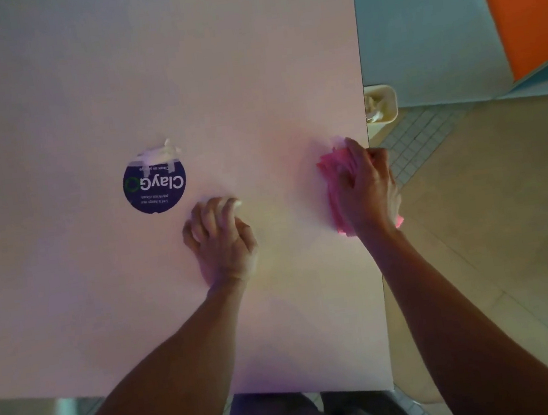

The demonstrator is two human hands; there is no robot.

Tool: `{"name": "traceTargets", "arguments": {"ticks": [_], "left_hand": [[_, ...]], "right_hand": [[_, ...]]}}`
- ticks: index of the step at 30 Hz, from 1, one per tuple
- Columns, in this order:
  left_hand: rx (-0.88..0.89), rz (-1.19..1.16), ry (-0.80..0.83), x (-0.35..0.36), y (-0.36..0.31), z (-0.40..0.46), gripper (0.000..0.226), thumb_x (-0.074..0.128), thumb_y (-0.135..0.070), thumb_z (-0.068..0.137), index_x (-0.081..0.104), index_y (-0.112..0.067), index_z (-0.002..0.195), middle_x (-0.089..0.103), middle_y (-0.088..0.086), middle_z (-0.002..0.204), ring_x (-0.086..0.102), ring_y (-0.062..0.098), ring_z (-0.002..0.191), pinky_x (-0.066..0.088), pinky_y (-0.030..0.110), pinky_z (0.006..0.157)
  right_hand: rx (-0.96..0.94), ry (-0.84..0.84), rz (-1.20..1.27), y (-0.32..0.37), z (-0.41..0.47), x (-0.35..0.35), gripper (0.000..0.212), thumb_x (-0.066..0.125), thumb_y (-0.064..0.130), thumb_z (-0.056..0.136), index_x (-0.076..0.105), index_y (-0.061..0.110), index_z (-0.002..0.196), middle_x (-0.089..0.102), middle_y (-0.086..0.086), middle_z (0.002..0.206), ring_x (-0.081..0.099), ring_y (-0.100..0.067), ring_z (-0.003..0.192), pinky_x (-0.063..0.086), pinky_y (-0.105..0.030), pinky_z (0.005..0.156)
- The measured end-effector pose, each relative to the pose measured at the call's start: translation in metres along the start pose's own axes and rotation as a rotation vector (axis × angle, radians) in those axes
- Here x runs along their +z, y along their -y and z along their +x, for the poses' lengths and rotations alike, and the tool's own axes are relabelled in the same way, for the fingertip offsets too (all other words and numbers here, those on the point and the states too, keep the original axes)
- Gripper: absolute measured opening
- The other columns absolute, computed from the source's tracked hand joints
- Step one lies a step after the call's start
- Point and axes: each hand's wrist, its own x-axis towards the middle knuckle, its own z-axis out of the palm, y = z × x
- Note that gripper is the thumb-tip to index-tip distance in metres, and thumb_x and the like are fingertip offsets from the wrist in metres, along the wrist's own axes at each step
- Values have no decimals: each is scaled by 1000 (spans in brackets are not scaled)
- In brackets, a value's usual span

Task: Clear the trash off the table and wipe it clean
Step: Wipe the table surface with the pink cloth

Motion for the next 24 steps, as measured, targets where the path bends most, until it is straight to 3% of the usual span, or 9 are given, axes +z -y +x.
{"name": "traceTargets", "arguments": {"ticks": [4, 9, 12, 16, 18, 21, 24], "left_hand": [[-5, -19, 3, 0, -1, -1, 44, 54, -20, 81, 62, -27, 124, 55, 0, 134, 44, 32, 136, 30, 49, 112], [-12, -90, 30, 0, 3, 0, 42, 52, -23, 82, 61, -29, 123, 55, -1, 134, 42, 31, 137, 29, 49, 113], [-30, -144, 76, 3, 7, 1, 41, 48, -29, 83, 61, -29, 123, 55, 0, 135, 42, 31, 137, 29, 50, 112], [11, -297, -3, -2, 18, 2, 26, 60, -23, 83, 69, -27, 107, 64, -3, 127, 51, 30, 129, 37, 46, 106], [26, -414, 52, -13, 28, 2, 23, 55, -27, 86, 71, -26, 102, 66, -5, 124, 54, 28, 128, 40, 46, 105], [2, -680, 196, -34, 42, 10, 34, 41, -36, 93, 72, -24, 101, 71, -3, 113, 62, 24, 114, 48, 47, 99], [-284, -1036, 457, -62, 58, 24, 32, 41, -47, 93, 72, -37, 97, 76, -4, 101, 71, 22, 95, 55, 48, 91]], "right_hand": [[-2, 140, 105, 18, -21, 2, 46, 62, 41, 93, 52, 41, 138, 52, 3, 125, 62, -24, 102, 48, -32, 77], [-66, 327, 102, 39, -62, 2, 50, 59, 27, 90, 52, 41, 138, 54, 3, 123, 63, -28, 103, 50, -37, 85], [-140, 429, 36, 47, -83, 1, 49, 61, 34, 91, 50, 45, 137, 53, 8, 123, 63, -25, 102, 52, -40, 87], [-185, 499, -2, 69, -108, -6, 51, 63, 55, 86, 47, 53, 135, 50, 16, 120, 62, -16, 102, 51, -38, 89], [-178, 522, 40, 80, -117, -6, 49, 59, 54, 89, 47, 50, 136, 51, 15, 119, 61, -16, 105, 49, -38, 92], [-186, 513, 120, 97, -126, -4, 42, 48, 39, 94, 51, 43, 135, 55, 12, 116, 59, -14, 109, 48, -40, 97], [-194, 497, 122, 121, -133, -1, 47, 45, 23, 90, 56, 39, 133, 57, 10, 114, 58, -14, 108, 48, -39, 97]]}}
